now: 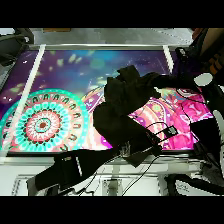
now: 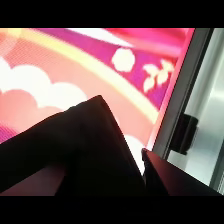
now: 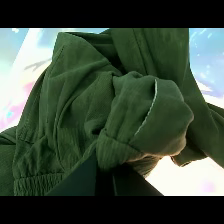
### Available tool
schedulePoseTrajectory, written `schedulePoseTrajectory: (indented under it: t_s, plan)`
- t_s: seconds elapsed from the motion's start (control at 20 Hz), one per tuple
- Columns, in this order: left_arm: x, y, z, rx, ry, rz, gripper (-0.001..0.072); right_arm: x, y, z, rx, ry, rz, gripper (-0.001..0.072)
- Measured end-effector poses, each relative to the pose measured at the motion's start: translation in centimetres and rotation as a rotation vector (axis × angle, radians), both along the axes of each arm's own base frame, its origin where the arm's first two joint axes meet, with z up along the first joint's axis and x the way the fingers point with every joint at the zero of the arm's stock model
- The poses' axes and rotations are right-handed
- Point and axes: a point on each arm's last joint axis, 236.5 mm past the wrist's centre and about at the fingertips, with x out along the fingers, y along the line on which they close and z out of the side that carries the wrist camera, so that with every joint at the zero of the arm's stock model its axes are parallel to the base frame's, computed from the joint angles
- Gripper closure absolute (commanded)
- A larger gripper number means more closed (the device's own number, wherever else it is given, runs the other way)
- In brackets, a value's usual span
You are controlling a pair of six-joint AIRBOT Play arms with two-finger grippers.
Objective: Fold the clothes and pants, and hang the long-sleeved shirts on hangers.
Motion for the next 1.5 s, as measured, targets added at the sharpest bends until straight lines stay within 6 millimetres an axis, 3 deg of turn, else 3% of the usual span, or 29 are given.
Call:
schedulePoseTrajectory:
  t_s: [0.05,0.15,0.5,0.65,0.75,0.9,1.1,1.3,1.5]
  plan:
    - [0.1,0.1,-0.1,0.003,-0.002,0.000,0.0381,0.0,0.0,0.0,0.000,0.000,0.000,0.0674]
    - [0.3,0.2,-0.3,0.011,-0.009,-0.001,0.0670,0.0,0.0,0.0,0.000,0.001,0.000,0.0674]
    - [1.7,1.6,-0.4,0.068,-0.050,-0.006,0.0691,-0.1,0.1,0.0,-0.001,0.003,0.004,0.0674]
    - [3.2,2.3,2.2,0.063,-0.103,-0.002,0.0692,-0.2,-0.2,0.0,-0.017,0.000,0.005,0.0675]
    - [4.4,3.0,5.2,0.050,-0.144,0.008,0.0693,0.0,-0.5,0.0,-0.032,-0.006,-0.001,0.0674]
    - [6.9,4.9,11.5,-0.004,-0.196,0.061,0.0693,0.7,-1.6,0.6,-0.037,-0.037,-0.044,0.0675]
    - [11.3,10.3,21.3,-0.097,-0.256,0.194,0.0693,2.0,-4.5,4.1,-0.036,-0.141,-0.148,0.0675]
    - [15.8,18.9,32.1,-0.228,-0.352,0.370,0.0692,2.5,-8.4,9.3,-0.049,-0.268,-0.245,0.0674]
    - [18.7,31.1,42.3,-0.348,-0.499,0.594,0.0692,2.0,-11.5,14.6,-0.065,-0.381,-0.316,0.0675]
